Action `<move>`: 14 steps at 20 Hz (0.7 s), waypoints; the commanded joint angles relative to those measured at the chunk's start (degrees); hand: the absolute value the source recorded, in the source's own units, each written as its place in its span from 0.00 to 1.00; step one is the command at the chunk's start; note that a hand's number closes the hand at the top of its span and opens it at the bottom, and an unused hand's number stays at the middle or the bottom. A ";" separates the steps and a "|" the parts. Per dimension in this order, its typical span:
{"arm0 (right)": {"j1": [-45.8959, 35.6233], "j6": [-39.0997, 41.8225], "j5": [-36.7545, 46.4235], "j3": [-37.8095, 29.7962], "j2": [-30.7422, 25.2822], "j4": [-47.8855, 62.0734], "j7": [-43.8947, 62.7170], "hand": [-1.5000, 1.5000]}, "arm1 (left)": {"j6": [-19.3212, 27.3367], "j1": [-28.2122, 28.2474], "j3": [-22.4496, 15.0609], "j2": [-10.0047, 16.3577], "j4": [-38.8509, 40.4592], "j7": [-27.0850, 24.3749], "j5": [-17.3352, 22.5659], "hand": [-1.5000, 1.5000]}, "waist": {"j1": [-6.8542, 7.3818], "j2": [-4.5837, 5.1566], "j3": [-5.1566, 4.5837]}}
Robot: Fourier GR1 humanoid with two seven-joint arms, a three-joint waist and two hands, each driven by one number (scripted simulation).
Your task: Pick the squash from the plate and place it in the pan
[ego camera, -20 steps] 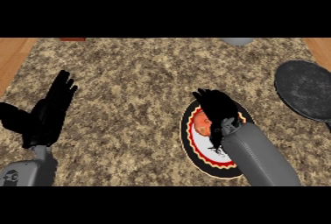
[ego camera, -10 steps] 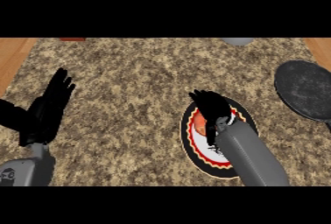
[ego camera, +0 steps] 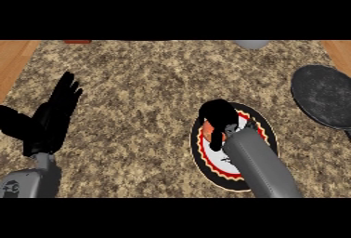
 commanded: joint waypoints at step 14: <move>15.99 2.18 -1.81 -6.72 -7.51 -22.11 1.66 1.00 | -1.82 5.13 1.24 -0.33 1.01 -5.13 -0.56 0.50 | -1.03 -0.13 0.08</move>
